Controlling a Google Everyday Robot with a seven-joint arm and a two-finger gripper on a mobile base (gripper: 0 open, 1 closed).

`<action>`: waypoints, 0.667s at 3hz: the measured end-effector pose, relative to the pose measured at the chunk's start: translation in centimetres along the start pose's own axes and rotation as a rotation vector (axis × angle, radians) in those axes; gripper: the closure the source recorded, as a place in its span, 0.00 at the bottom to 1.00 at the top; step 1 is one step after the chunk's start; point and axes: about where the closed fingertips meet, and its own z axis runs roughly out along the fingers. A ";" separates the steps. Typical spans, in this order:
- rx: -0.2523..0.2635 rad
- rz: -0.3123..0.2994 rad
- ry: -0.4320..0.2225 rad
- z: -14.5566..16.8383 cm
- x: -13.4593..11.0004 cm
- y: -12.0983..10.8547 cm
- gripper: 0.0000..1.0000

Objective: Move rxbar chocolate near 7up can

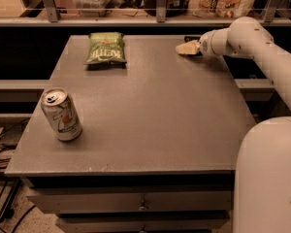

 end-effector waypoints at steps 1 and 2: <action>0.000 0.000 0.000 0.0 -0.1 0.0 0.71; 0.000 0.000 0.000 -0.2 -0.3 0.0 0.93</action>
Offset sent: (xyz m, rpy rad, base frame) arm -0.0205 0.0246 0.0424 -0.0417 -0.0627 0.0934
